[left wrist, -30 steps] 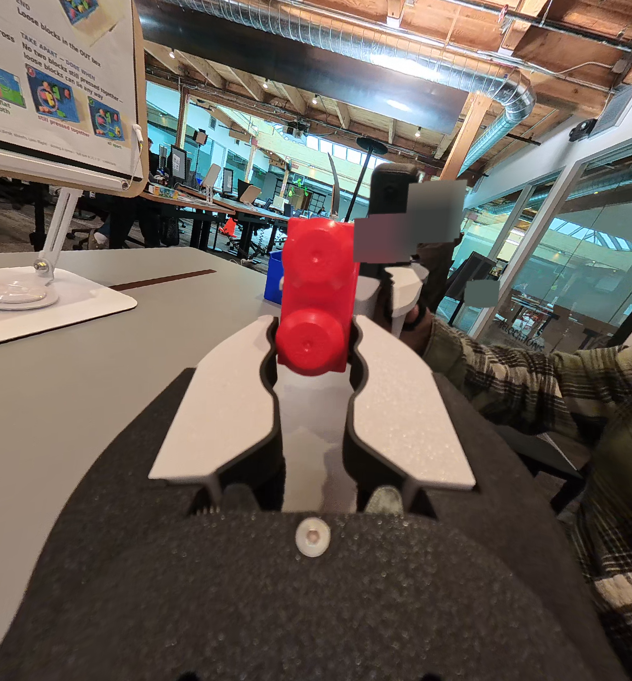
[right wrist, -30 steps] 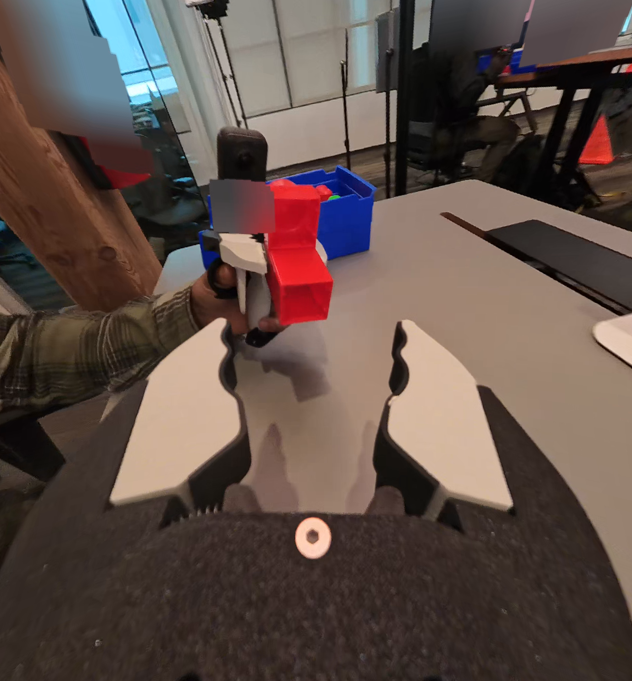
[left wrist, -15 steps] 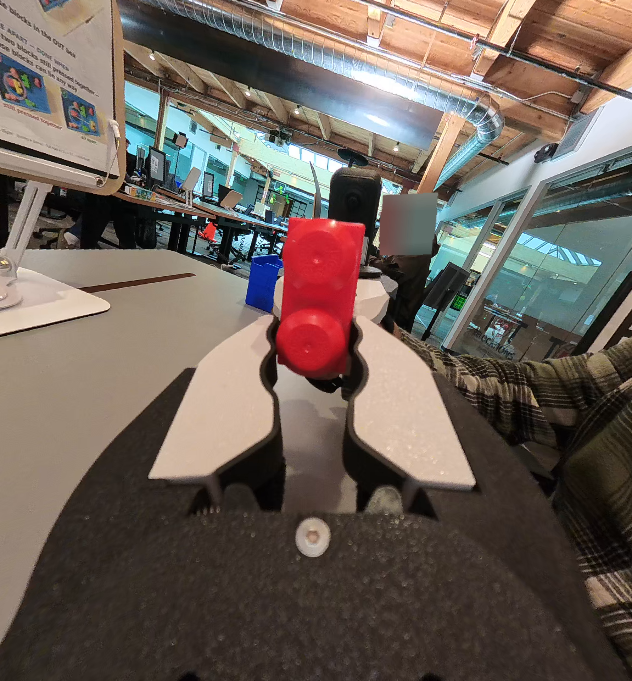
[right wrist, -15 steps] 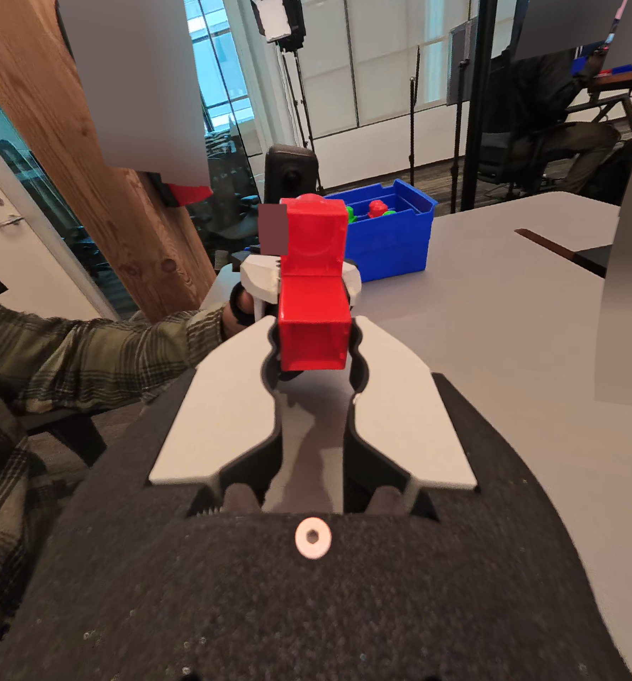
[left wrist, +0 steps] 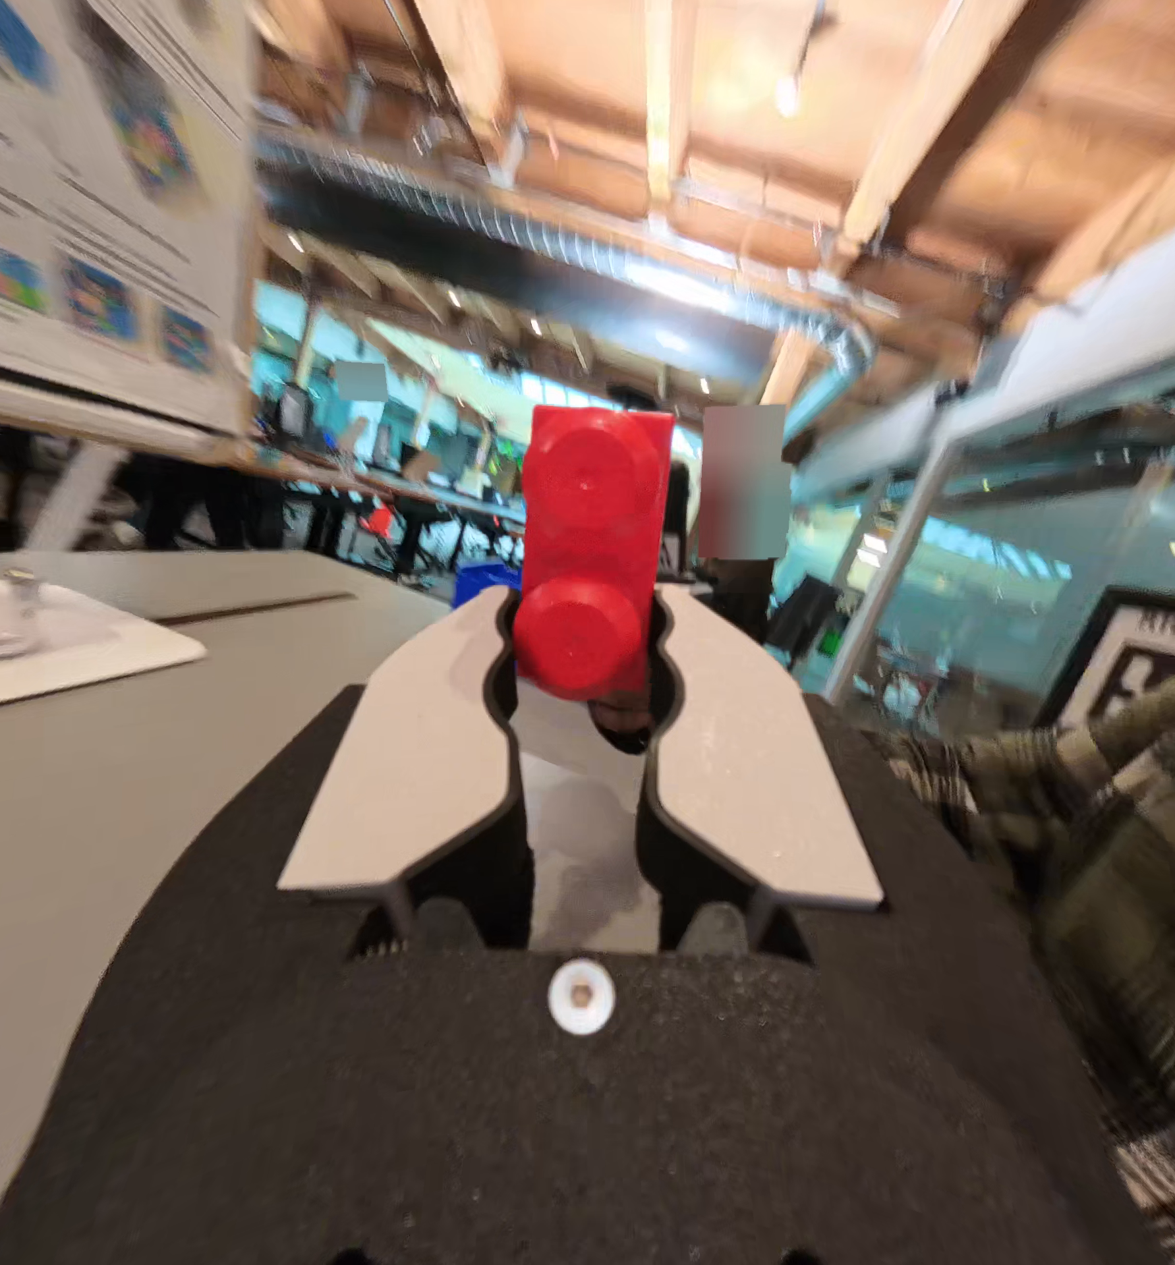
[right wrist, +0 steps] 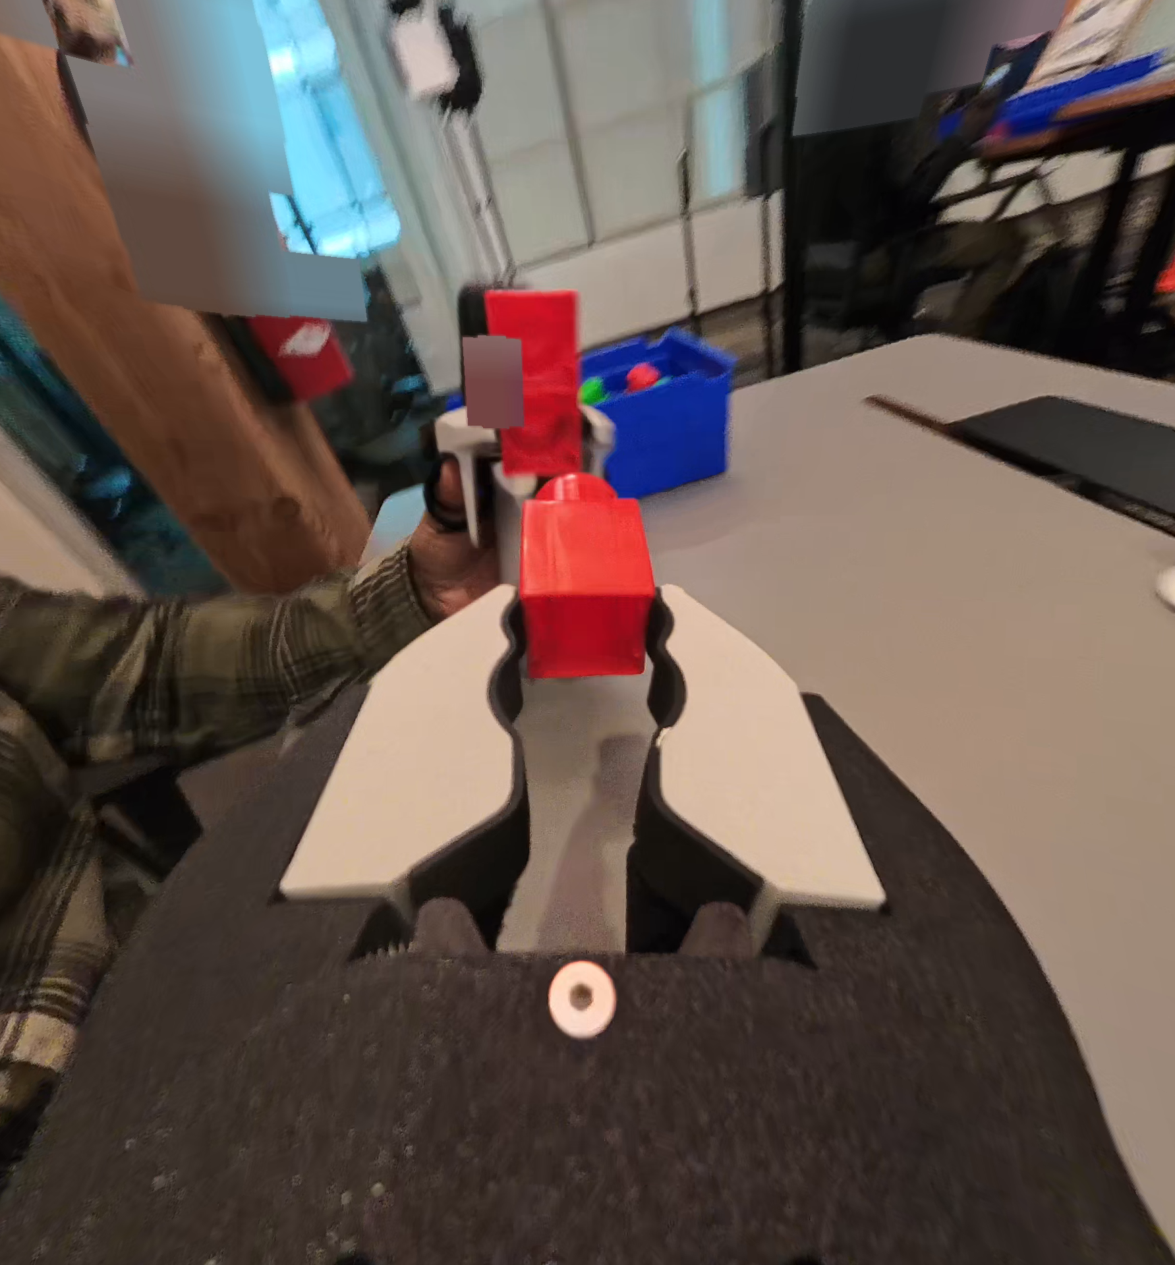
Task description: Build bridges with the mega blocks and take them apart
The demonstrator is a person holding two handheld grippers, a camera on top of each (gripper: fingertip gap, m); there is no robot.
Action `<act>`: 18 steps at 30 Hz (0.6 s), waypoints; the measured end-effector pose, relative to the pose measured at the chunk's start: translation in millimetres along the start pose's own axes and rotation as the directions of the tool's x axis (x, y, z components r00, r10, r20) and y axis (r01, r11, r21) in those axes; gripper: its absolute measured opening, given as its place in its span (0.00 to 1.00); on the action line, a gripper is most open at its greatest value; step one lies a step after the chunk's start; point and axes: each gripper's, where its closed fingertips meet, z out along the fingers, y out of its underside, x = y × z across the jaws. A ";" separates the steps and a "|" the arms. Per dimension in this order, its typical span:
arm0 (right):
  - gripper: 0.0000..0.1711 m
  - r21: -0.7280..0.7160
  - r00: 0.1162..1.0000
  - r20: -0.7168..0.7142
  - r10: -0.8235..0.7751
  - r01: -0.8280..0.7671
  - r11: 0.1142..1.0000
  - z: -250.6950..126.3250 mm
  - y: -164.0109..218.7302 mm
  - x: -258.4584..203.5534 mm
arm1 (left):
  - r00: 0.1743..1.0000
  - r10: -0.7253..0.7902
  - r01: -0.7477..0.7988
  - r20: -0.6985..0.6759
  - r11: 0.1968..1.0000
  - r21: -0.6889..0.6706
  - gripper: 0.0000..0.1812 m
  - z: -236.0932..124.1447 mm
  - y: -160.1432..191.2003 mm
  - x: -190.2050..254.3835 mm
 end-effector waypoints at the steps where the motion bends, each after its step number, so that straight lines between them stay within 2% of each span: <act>1: 0.20 0.034 0.998 -0.049 0.032 -0.030 0.999 -21.3 -3.0 10.8 | 1.000 -0.007 0.006 0.030 0.999 0.036 0.20 -14.9 -11.2 -7.7; 3: 0.20 0.000 0.984 -0.172 0.042 -0.043 0.999 -61.1 0.5 27.5 | 0.992 0.058 -0.053 0.112 0.997 -0.050 0.20 -27.9 -9.1 -17.3; 6: 0.20 -0.126 0.927 -0.375 0.006 -0.057 0.990 -134.6 -0.1 44.1 | 0.967 0.190 -0.149 0.172 0.963 -0.225 0.20 -25.9 2.9 -19.8; 11: 0.20 -0.296 0.707 -0.704 -0.061 -0.214 0.931 -287.2 -0.7 74.1 | 0.948 0.255 -0.158 0.188 0.896 -0.416 0.20 -23.8 16.4 -30.4; 14: 0.20 -0.288 0.601 -0.798 -0.027 -0.342 0.895 -354.7 9.4 85.8 | 0.942 0.281 -0.153 0.185 0.848 -0.507 0.20 -23.5 23.3 -35.1; 18: 0.20 -0.234 0.503 -0.863 0.041 -0.472 0.850 -408.6 32.7 99.1 | 0.934 0.315 -0.138 0.166 0.751 -0.646 0.20 -23.5 37.0 -38.3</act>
